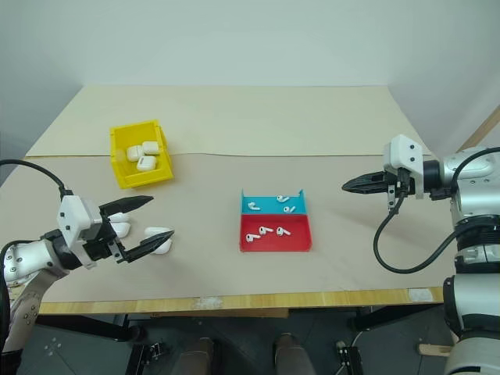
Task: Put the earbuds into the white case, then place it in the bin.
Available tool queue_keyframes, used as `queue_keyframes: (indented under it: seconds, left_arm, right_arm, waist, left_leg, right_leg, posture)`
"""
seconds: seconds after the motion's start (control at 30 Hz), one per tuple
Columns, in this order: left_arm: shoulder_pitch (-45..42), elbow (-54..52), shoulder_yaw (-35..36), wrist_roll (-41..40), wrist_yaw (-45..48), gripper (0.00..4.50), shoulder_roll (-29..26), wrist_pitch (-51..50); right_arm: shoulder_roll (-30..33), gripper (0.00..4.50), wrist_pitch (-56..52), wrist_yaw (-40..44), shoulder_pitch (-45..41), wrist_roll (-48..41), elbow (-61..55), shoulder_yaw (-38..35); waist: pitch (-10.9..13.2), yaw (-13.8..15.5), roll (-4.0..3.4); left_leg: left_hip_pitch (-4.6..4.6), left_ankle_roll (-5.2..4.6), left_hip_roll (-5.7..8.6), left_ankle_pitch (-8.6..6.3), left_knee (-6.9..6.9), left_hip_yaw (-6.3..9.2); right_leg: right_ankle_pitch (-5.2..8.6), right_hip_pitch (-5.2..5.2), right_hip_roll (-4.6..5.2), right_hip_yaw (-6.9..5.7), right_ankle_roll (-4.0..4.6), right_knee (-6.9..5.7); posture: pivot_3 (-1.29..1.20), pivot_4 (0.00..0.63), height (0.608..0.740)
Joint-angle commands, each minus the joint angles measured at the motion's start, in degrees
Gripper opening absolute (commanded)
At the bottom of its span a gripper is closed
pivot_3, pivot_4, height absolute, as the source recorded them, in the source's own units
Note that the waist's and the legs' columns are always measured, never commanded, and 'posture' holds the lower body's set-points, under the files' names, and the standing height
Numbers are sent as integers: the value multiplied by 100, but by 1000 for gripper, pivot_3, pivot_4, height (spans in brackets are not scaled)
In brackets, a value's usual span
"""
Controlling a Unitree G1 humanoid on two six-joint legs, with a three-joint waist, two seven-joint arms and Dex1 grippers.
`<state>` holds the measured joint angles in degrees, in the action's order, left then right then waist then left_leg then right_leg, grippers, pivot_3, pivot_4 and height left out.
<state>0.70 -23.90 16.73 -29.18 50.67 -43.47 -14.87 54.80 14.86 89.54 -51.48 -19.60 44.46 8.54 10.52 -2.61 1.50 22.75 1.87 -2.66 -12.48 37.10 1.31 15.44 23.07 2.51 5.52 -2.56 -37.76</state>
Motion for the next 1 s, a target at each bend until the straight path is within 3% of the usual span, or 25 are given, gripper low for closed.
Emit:
queue_keyframes:
  seconds: [0.03, 0.4, 0.5, 0.73, 0.87, 0.93, 1.0]
  left_arm:
    - [-58, -190, 269, -148, -7, 4464, 26, 174]
    - [444, -367, 975, -1397, 871, 4464, -65, -18]
    - [444, -292, 1093, -1772, 1143, 4500, -332, -330]
    - [542, -282, 1118, -1837, 1070, 4500, -500, -684]
    - [834, -774, 1165, -1273, -43, 4500, -846, -1557]
    - [934, -1213, 1329, -1280, -660, 4500, -974, -2149]
    - [905, -1618, 1612, -1788, -1155, 4500, -1162, -2930]
  right_arm:
    - [179, 0, -165, 296, 203, -488, -706, -285]
    - [548, 0, -1594, -513, 1968, -946, -3679, -1411]
    - [671, 668, -2005, -743, 2594, -1073, -4503, -1732]
    - [683, 3136, -2681, -1243, 3808, -1249, -5900, -2335]
    - [705, 4475, -3007, -1469, 4324, -1239, -6368, -2566]
    - [691, 4475, -3210, -1665, 4449, -1243, -6551, -2658]
    - [617, 4475, -3300, -1861, 4490, -1206, -6659, -2702]
  waist:
    - [0, 1, 0]
    - [0, 9, -1]
    - [0, 24, -1]
    - [-2, 13, 0]
    - [-1, 11, 2]
    - [-1, 9, 4]
    - [-3, 12, 8]
  left_leg:
    - [2, 0, 0, 0, 0, 1]
    - [2, 0, 0, 0, 1, 0]
    - [0, 0, -1, 0, 3, 2]
    - [-3, 0, 0, 0, 3, 0]
    - [-1, 0, 0, 0, 3, 1]
    - [-3, 0, 0, 0, 4, 3]
    - [-3, 0, 0, 0, 5, 3]
  right_leg:
    - [0, 0, 0, -1, 0, 1]
    - [1, 3, 0, 0, -1, -7]
    - [2, 3, -2, -3, -1, -11]
    - [5, -2, -2, -1, -6, -6]
    - [5, -1, -3, 0, -6, -5]
    - [6, -3, -3, -1, -7, -6]
    - [12, -3, -2, 0, -18, -8]
  posture:
    - [0, 150, 740]
    - [0, 150, 740]
    - [0, 150, 740]
    - [0, 150, 740]
    - [0, 150, 740]
    - [0, 150, 740]
    - [0, 150, 740]
